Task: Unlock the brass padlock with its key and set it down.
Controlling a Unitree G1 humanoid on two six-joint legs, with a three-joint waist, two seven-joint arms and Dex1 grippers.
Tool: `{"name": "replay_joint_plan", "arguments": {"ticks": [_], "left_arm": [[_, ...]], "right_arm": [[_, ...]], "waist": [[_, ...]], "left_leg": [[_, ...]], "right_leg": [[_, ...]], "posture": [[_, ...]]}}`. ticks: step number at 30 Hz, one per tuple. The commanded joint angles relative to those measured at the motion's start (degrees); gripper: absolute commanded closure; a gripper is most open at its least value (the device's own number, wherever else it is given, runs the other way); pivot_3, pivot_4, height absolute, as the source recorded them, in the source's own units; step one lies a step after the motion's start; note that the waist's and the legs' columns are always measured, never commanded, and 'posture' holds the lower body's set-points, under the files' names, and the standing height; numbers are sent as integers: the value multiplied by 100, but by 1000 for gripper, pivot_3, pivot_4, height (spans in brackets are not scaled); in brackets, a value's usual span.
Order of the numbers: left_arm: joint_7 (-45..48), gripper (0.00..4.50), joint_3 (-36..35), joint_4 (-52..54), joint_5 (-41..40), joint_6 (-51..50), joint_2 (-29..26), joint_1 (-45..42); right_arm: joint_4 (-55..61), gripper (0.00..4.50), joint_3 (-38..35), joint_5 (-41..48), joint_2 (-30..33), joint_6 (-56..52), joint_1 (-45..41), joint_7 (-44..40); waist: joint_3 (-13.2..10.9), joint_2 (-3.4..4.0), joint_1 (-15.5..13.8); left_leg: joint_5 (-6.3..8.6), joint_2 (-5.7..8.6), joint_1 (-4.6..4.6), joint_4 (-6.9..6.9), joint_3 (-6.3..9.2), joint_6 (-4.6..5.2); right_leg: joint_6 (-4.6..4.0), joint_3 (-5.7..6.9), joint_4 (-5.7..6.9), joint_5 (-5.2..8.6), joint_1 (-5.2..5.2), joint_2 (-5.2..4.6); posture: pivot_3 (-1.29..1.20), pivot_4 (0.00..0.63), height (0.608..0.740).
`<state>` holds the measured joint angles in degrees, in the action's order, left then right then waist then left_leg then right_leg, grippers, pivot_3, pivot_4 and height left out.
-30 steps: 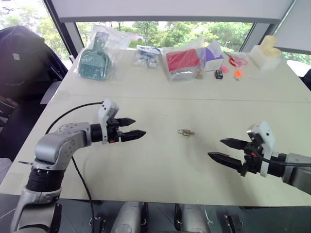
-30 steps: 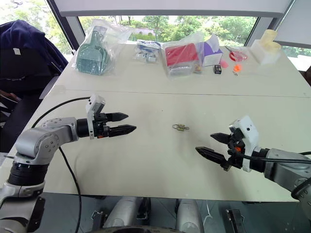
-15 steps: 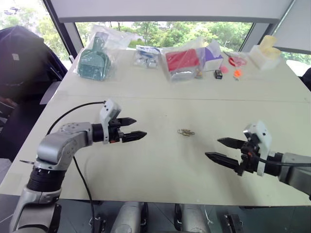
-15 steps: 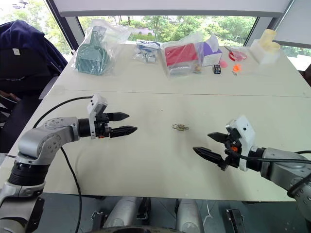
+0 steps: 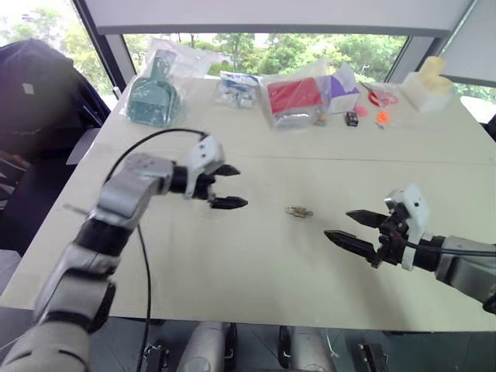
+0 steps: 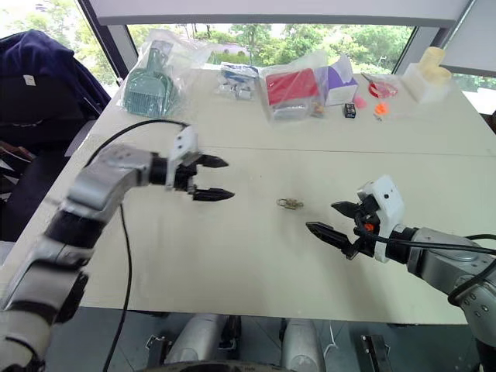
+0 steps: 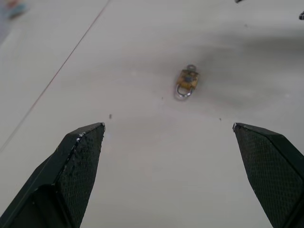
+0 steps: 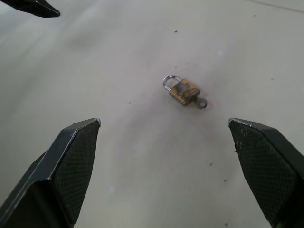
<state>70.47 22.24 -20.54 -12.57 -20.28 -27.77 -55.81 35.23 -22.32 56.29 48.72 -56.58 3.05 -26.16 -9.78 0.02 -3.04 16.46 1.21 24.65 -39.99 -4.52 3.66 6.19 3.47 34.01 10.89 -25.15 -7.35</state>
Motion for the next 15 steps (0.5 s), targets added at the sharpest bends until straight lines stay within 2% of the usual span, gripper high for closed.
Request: {"name": "replay_joint_plan", "arguments": {"ticks": [1,4,7,10,15], "left_arm": [[501,0,479,-1621,683,1071,749,-971],[549,0,667,-3343,1147,1535,1739,-1829],[189,0,708,-4589,1603,1735,2530,-2336],[-133,0,740,-5224,2019,1993,2971,-2520],[-432,0,830,-5623,2654,2206,3255,-2520]], "right_arm": [[220,40,-153,-93,-117,70,80,254],[360,40,-229,-120,-328,97,229,525],[571,40,-281,-123,-575,139,431,777],[780,40,-294,-131,-809,185,601,1009],[1089,40,-331,-107,-1086,256,858,1366]], "waist": [[-1,-1,-3],[-5,-8,4],[-9,-15,10],[-12,-20,76],[-12,-20,72]], "left_leg": [[2,2,4,-2,-1,5],[12,7,16,-9,-6,23],[16,10,43,-14,-4,33],[19,9,53,-14,-2,39],[19,2,51,-18,4,38]], "right_leg": [[0,0,-2,0,-1,0],[2,-1,-6,-1,-7,-1],[18,3,-11,-9,-25,0],[49,5,-12,-26,-33,0],[56,8,-4,-30,-37,4]], "posture": [[0,150,735],[0,150,735],[0,150,735],[0,150,735],[0,150,735]]}}
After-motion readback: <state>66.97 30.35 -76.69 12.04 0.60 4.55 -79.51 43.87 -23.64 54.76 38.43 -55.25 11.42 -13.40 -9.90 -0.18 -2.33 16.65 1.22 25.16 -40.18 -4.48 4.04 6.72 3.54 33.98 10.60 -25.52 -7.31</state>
